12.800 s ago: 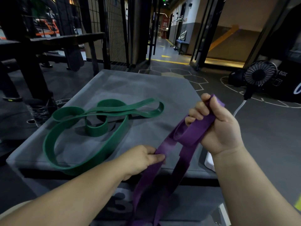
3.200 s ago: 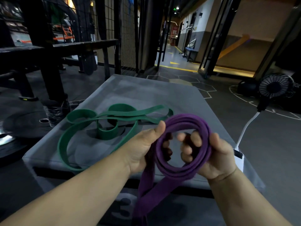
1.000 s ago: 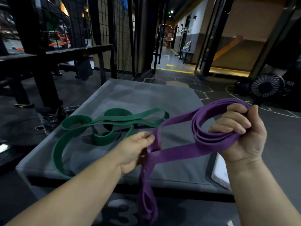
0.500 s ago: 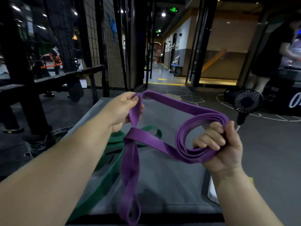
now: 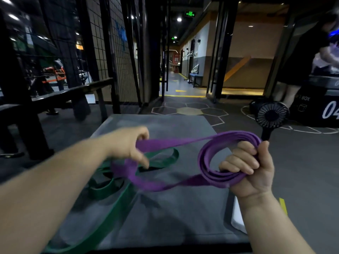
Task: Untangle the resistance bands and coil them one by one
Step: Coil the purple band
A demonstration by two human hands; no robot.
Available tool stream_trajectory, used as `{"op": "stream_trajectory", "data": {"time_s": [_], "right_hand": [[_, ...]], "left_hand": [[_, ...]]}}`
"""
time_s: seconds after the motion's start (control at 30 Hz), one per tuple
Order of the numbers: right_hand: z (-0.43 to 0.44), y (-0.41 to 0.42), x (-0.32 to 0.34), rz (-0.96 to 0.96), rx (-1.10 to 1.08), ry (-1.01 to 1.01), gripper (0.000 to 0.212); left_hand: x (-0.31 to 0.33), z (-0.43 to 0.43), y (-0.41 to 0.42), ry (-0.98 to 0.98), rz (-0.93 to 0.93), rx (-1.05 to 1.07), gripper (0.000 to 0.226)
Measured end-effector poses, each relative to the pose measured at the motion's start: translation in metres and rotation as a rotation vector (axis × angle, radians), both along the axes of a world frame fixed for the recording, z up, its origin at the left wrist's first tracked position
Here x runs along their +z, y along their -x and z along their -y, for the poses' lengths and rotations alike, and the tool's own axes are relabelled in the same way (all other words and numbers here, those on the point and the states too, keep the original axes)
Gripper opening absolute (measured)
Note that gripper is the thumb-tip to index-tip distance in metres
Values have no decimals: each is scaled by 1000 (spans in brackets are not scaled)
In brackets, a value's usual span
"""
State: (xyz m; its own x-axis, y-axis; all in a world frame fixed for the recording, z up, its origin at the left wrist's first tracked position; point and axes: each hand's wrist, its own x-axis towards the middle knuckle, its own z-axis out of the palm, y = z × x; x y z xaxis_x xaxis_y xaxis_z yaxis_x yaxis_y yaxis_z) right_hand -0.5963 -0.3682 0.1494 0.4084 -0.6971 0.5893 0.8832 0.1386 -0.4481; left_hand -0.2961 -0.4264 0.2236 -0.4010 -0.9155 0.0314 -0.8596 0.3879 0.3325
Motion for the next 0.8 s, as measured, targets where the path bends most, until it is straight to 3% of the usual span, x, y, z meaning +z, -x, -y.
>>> {"op": "stream_trajectory", "data": {"time_s": [0.03, 0.2, 0.37, 0.47, 0.53, 0.63, 0.8], "right_hand": [[-1, 0, -1, -3, 14, -2, 35], [-4, 1, -5, -38, 21, -9, 33], [-6, 2, -3, -12, 67, -19, 32], [-9, 0, -1, -5, 89, -9, 31], [-10, -1, 1, 9, 107, -20, 30], [-8, -3, -1, 24, 86, -48, 32], [2, 0, -9, 67, 36, -159, 38]], "left_hand": [[-24, -3, 0, 4, 9, 11, 61], [-102, -30, 3, 206, -332, 172, 45], [-136, -43, 1, 428, -388, 108, 27], [-140, -38, -4, 495, -365, 10, 38], [-144, -40, 0, 437, -350, -44, 42], [-155, -46, 15, 201, -386, -82, 30], [-154, -53, 24, -7, -430, -94, 81]]}}
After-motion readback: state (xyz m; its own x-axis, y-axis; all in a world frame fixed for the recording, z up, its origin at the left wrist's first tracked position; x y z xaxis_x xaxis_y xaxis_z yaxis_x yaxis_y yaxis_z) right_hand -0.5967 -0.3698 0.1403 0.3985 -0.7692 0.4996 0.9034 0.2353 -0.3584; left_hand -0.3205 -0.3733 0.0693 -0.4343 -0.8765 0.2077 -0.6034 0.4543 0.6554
